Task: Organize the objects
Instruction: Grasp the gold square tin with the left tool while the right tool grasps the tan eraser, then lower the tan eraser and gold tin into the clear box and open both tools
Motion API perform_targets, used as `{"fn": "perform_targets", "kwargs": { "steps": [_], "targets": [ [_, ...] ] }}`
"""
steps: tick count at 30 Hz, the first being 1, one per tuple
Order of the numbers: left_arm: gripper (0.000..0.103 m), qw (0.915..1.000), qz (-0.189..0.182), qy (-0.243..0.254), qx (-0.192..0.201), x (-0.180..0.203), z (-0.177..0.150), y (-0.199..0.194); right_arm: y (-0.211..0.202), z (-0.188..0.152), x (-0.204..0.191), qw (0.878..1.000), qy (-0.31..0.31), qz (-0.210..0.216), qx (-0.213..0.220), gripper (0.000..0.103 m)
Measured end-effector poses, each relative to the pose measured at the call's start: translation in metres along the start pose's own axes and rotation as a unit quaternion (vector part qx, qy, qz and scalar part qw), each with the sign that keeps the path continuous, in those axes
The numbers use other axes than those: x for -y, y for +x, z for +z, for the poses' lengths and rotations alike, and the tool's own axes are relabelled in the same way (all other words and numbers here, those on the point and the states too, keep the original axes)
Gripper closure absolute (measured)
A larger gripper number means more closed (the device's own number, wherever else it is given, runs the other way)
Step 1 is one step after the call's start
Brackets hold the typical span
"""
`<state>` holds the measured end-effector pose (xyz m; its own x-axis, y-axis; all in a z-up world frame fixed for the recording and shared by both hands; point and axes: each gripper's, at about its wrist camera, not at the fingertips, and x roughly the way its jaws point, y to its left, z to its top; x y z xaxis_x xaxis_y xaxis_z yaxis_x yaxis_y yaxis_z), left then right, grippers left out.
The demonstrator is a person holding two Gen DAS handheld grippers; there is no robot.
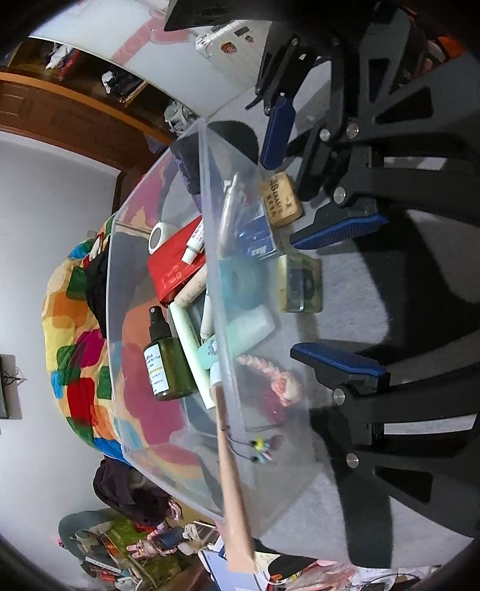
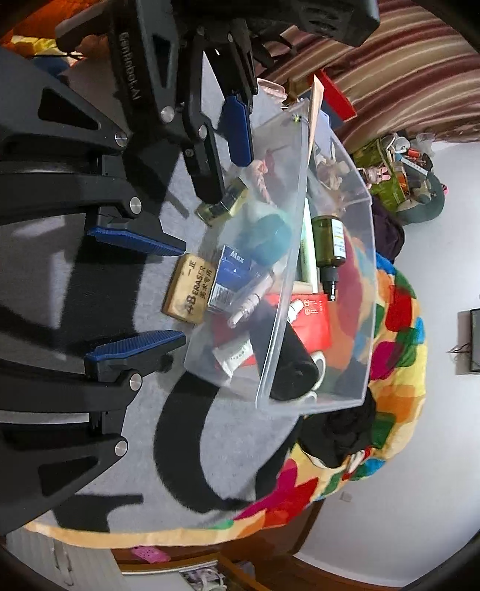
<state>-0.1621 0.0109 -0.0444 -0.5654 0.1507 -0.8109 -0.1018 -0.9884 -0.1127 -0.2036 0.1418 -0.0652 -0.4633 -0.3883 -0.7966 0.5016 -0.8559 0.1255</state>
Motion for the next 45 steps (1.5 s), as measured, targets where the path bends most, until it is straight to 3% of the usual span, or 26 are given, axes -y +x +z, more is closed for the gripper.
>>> {"fn": "perform_targets", "kwargs": {
  "steps": [7,9,22,31,39,45],
  "targets": [
    [0.058,0.9989,-0.026,-0.039,-0.008,-0.017,0.000,0.008,0.010,0.005,0.000,1.000,0.023,0.005,-0.019,0.062],
    [0.067,0.9984,-0.035,-0.044,-0.007,-0.019,0.000,0.009,0.011,0.005,-0.004,1.000,0.021,0.000,-0.016,0.060],
    [0.068,0.9989,-0.026,-0.036,0.012,-0.013,-0.009,-0.002,-0.006,-0.005,-0.004,1.000,0.008,-0.003,0.009,0.063],
    [0.070,0.9975,-0.031,-0.038,0.051,-0.009,-0.019,-0.038,-0.036,-0.005,0.001,0.999,0.022,0.017,0.045,0.063],
    [0.075,0.9919,-0.040,-0.035,0.115,-0.011,-0.002,-0.085,-0.075,0.009,-0.009,0.995,0.014,0.037,0.096,0.063],
    [0.074,0.9919,-0.025,-0.029,0.121,-0.014,-0.002,-0.091,-0.089,0.022,-0.011,0.992,0.009,0.038,0.121,0.063]
  ]
}}
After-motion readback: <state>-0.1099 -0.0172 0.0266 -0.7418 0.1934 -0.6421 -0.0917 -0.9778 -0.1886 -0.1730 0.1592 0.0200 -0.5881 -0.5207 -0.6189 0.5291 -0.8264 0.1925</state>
